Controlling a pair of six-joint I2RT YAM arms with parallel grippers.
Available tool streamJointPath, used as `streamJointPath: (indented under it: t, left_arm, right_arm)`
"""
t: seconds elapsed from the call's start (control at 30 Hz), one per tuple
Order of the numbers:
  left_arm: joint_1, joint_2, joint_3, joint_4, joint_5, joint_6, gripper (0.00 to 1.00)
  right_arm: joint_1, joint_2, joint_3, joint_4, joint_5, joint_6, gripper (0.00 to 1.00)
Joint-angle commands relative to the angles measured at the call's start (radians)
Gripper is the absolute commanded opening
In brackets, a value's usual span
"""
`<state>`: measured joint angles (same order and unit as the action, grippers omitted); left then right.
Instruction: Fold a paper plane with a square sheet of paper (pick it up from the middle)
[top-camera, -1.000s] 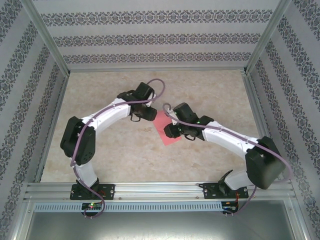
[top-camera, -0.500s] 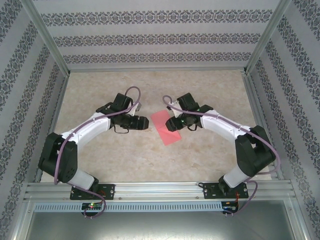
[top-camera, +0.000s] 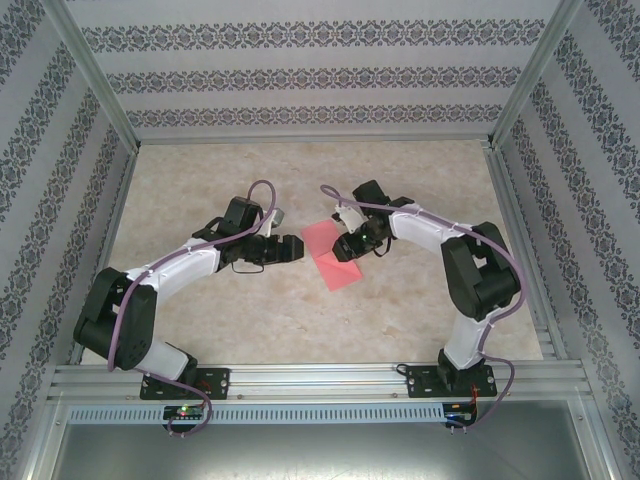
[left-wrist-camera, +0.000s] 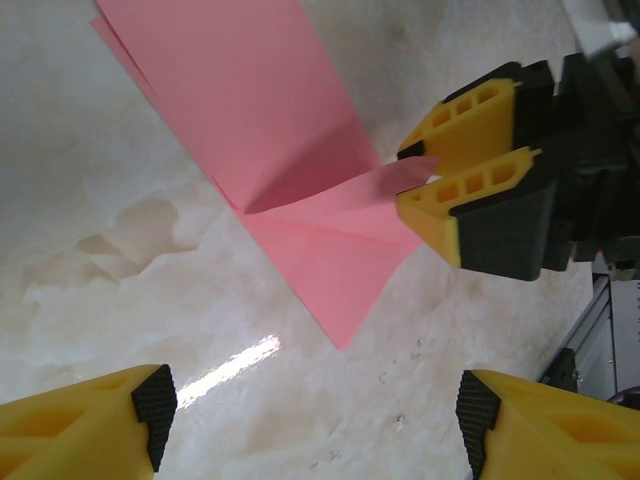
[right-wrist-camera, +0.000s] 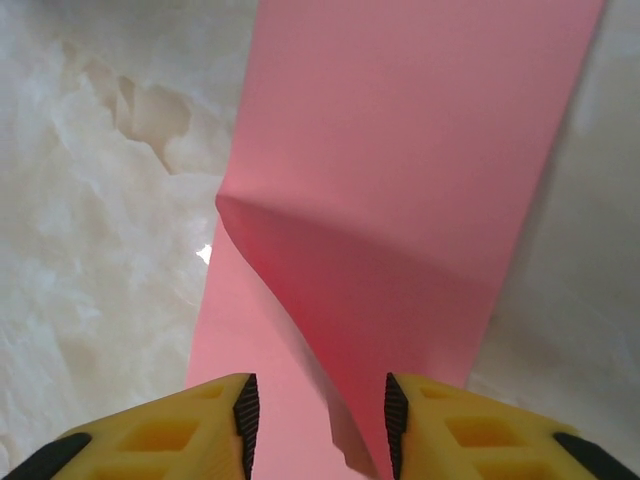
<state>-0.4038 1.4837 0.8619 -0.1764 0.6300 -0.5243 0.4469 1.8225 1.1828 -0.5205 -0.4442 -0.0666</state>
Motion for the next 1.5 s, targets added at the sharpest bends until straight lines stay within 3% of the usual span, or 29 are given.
streamJointPath:
  t: [0.0, 0.17, 0.43, 0.67, 1.07, 1.47]
  left_arm:
    - [0.006, -0.020, -0.009, 0.049, 0.028, -0.016, 0.77]
    - [0.006, -0.006, -0.009, 0.044, 0.048, -0.007, 0.77]
    - [0.006, 0.005, -0.021, 0.073, 0.072, -0.011, 0.77]
    - [0.006, -0.020, -0.051, 0.183, 0.047, -0.102, 0.77]
    - [0.003, -0.074, -0.221, 0.685, -0.008, -0.497, 0.78]
    - [-0.054, -0.038, -0.111, 0.703, 0.068, -0.514, 0.78]
  right_arm:
    - [-0.005, 0.031, 0.024, -0.013, -0.093, -0.022, 0.31]
    - [-0.008, 0.055, 0.040, -0.016, -0.135, -0.016, 0.15]
    - [-0.014, 0.003, 0.033, -0.006, -0.295, 0.061, 0.02]
    - [-0.027, -0.089, -0.040, 0.104, -0.385, 0.223, 0.00]
    - [-0.066, -0.221, -0.191, 0.411, -0.493, 0.599, 0.00]
    - [-0.103, -0.295, -0.217, 0.499, -0.548, 0.737, 0.00]
